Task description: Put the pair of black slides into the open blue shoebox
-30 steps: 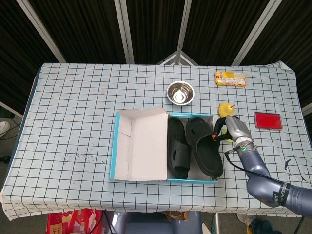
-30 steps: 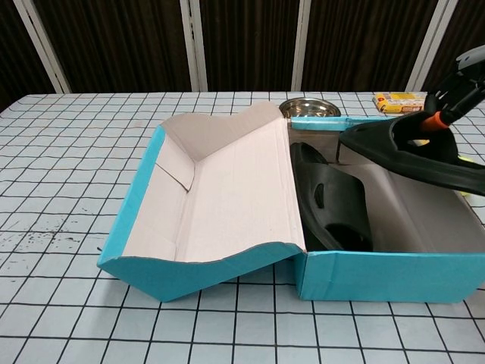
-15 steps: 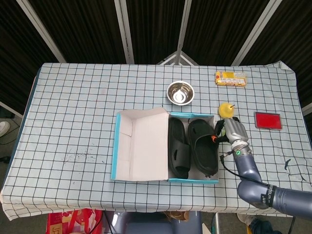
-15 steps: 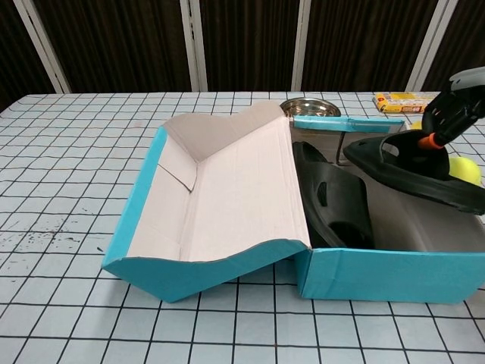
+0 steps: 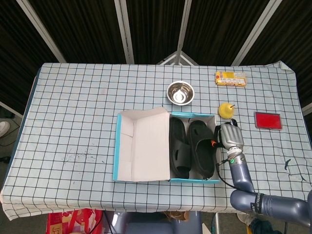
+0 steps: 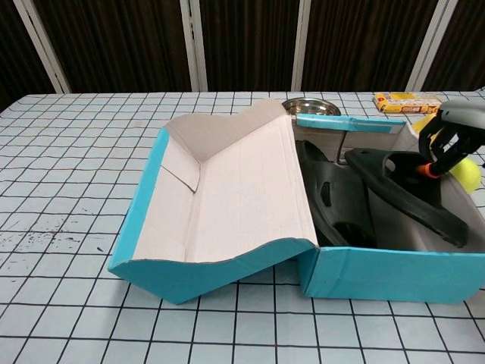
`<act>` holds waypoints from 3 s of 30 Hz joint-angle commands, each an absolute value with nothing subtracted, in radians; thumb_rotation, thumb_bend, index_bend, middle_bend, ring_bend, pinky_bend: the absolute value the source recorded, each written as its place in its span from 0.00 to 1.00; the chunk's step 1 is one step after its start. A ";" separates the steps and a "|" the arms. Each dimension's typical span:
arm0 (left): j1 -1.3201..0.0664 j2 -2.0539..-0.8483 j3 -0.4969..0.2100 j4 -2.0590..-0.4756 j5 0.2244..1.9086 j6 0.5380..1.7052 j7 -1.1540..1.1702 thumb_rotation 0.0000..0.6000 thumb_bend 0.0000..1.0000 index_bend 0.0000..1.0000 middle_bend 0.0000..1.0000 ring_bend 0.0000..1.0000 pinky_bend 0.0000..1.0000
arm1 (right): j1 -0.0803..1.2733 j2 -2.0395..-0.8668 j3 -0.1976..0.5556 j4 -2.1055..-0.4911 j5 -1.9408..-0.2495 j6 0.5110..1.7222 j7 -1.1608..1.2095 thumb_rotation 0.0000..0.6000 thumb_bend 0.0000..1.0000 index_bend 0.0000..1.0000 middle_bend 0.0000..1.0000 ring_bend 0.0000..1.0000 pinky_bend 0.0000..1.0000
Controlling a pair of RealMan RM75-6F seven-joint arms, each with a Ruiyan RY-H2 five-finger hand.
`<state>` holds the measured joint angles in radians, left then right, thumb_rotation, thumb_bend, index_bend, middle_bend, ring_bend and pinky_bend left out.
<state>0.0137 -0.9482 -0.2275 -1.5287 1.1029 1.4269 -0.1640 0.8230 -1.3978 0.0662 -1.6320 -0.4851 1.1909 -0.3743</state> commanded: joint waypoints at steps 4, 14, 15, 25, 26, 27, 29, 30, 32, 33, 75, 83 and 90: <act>0.015 -0.948 -0.227 -1.527 1.104 1.426 -0.170 1.00 0.81 0.17 0.05 0.00 0.05 | 0.798 -1.459 0.060 -1.614 -0.537 1.279 -0.481 1.00 0.59 0.67 0.57 0.24 0.00; 0.017 -0.946 -0.228 -1.526 1.105 1.425 -0.177 1.00 0.81 0.17 0.05 0.00 0.05 | 0.773 -1.526 0.078 -1.599 -0.592 1.363 -0.603 1.00 0.59 0.67 0.58 0.24 0.00; 0.017 -0.946 -0.228 -1.526 1.105 1.426 -0.178 1.00 0.81 0.17 0.05 0.00 0.05 | 0.771 -1.532 0.079 -1.598 -0.597 1.368 -0.614 1.00 0.59 0.67 0.58 0.24 0.00; 0.017 -0.945 -0.229 -1.522 1.104 1.422 -0.187 1.00 0.81 0.17 0.05 0.00 0.05 | 0.753 -1.480 0.122 -1.698 -0.589 1.308 -0.650 1.00 0.42 0.33 0.38 0.18 0.00; 0.017 -0.945 -0.229 -1.521 1.104 1.422 -0.187 1.00 0.81 0.17 0.05 0.00 0.05 | 0.752 -1.468 0.131 -1.715 -0.583 1.303 -0.652 1.00 0.38 0.29 0.34 0.17 0.00; 0.017 -0.945 -0.229 -1.521 1.105 1.421 -0.187 1.00 0.81 0.17 0.05 0.00 0.05 | 0.751 -1.458 0.141 -1.732 -0.578 1.299 -0.650 1.00 0.37 0.27 0.32 0.16 0.00; 0.016 -0.945 -0.229 -1.521 1.106 1.421 -0.187 1.00 0.81 0.17 0.05 0.00 0.05 | 0.749 -1.442 0.157 -1.758 -0.569 1.293 -0.646 1.00 0.35 0.21 0.27 0.14 0.00; 0.016 -0.945 -0.229 -1.522 1.106 1.420 -0.187 1.00 0.81 0.17 0.05 0.00 0.05 | 0.748 -1.433 0.166 -1.772 -0.564 1.293 -0.645 1.00 0.35 0.20 0.24 0.13 0.00; 0.016 -0.945 -0.228 -1.522 1.107 1.419 -0.187 1.00 0.81 0.17 0.05 0.00 0.05 | 0.748 -1.421 0.176 -1.789 -0.559 1.295 -0.652 1.00 0.33 0.17 0.20 0.12 0.00; 0.016 -0.945 -0.228 -1.522 1.107 1.419 -0.188 1.00 0.81 0.17 0.05 0.00 0.05 | 0.748 -1.417 0.179 -1.794 -0.556 1.295 -0.655 1.00 0.32 0.16 0.19 0.12 0.00; 0.022 -0.938 -0.225 -1.529 1.114 1.423 -0.202 1.00 0.81 0.17 0.04 0.00 0.05 | 0.736 -1.302 0.317 -2.134 -0.536 1.388 -0.513 1.00 0.66 0.57 0.48 0.53 0.69; 0.020 -0.938 -0.225 -1.528 1.113 1.419 -0.200 1.00 0.81 0.17 0.04 0.00 0.05 | 0.741 -1.374 0.310 -2.067 -0.517 1.356 -0.482 1.00 0.66 0.58 0.49 0.54 0.70; 0.016 -0.940 -0.225 -1.528 1.108 1.414 -0.189 1.00 0.81 0.18 0.04 0.00 0.05 | 0.733 -1.419 0.270 -2.032 -0.518 1.331 -0.479 1.00 0.66 0.58 0.49 0.56 0.72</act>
